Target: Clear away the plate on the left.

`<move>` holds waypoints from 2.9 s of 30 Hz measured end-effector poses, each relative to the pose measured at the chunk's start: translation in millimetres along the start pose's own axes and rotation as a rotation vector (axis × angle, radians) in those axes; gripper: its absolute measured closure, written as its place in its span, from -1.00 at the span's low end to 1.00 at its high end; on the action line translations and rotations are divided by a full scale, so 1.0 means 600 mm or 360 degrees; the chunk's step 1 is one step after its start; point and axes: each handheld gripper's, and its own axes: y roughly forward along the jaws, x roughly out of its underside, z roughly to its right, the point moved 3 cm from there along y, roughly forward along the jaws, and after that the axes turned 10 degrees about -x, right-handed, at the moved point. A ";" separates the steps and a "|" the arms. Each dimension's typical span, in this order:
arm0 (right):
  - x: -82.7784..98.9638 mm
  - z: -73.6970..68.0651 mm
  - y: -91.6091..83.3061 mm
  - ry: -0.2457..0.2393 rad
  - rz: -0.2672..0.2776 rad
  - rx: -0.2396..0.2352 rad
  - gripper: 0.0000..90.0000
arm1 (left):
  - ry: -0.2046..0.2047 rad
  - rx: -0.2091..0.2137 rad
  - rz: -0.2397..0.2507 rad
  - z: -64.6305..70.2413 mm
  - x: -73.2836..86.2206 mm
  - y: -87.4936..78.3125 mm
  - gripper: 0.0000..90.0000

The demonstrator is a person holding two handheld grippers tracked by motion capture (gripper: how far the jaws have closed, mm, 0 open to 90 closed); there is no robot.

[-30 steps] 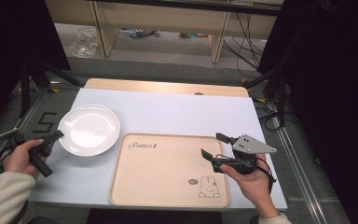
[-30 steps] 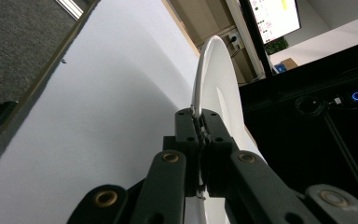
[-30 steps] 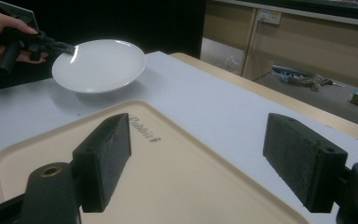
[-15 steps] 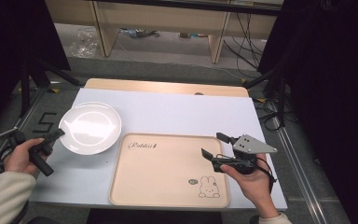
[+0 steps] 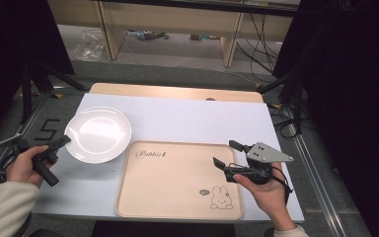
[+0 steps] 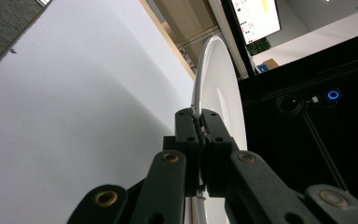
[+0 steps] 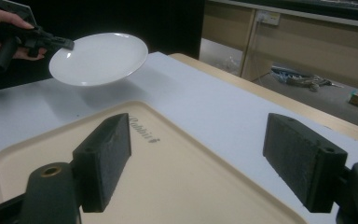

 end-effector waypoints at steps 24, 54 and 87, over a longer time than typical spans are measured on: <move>0.000 -0.002 0.000 0.0026 -0.0010 -0.0021 -0.46 | 0.0007 0.0048 -0.0011 0.023 0.015 0.003 0.93; -0.001 -0.001 -0.001 0.0021 -0.0015 -0.0017 -0.46 | 0.0021 0.0114 -0.0068 0.049 0.039 0.016 0.92; -0.002 -0.002 -0.002 0.0014 0.0002 -0.0017 -0.46 | 0.0034 0.0232 -0.0192 0.078 0.081 0.039 0.93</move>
